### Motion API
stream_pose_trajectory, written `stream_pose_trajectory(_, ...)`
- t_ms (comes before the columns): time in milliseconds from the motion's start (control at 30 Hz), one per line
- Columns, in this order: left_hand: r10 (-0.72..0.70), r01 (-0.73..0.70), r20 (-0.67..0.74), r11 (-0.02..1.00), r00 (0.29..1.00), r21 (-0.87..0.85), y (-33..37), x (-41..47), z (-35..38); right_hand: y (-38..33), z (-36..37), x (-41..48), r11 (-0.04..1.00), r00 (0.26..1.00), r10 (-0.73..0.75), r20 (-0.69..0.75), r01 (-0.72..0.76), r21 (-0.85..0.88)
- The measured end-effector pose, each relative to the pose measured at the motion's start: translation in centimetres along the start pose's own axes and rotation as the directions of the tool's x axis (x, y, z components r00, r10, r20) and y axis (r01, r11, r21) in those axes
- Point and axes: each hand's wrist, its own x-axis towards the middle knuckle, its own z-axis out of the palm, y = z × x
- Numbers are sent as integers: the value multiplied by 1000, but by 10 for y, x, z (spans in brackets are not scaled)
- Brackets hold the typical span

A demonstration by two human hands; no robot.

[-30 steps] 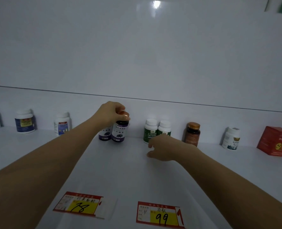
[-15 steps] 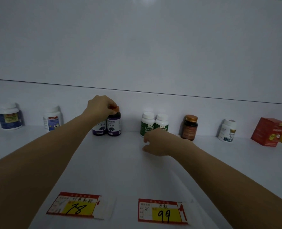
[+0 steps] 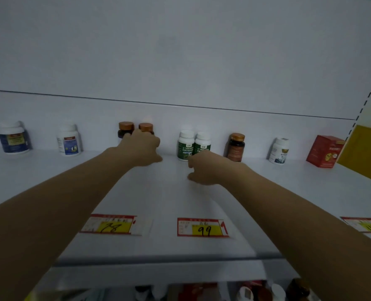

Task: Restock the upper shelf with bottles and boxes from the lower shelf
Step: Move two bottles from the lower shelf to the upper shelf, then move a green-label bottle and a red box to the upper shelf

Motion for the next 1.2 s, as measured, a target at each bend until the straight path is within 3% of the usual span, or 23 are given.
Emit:
stream_pose_trajectory(167,-20,33,165,997,986,-75,27,-47,-13,5,-12,-46,1000,998,-13,-55,13,-1)
stream_pose_trajectory(333,-41,65,166,988,985,-139,66,-100,-38,17,-23,-107,999,994,-26,-103,23,-28)
stream_pose_trajectory(433,-44,61,126,989,991,-136,100,-134,-53,30,-23,-147,999,991,-32,-132,29,-28)
stream_pose_trajectory(567,-1,-5,-31,984,1000,-176,151,-180,-67,44,-14,-200,998,982,-62,-177,58,-23)
stream_pose_trajectory(733,110,-139,-113,945,988,-295,205,-240,-62,50,7,-253,997,991,-70,-117,74,33)
stream_pose_trajectory(933,128,-83,121,942,984,-325,214,-280,9,45,64,-274,990,998,-54,42,48,134)
stream_pose_trajectory(1200,26,123,445,945,895,-303,136,-297,127,20,167,-234,972,956,-31,292,-39,230)
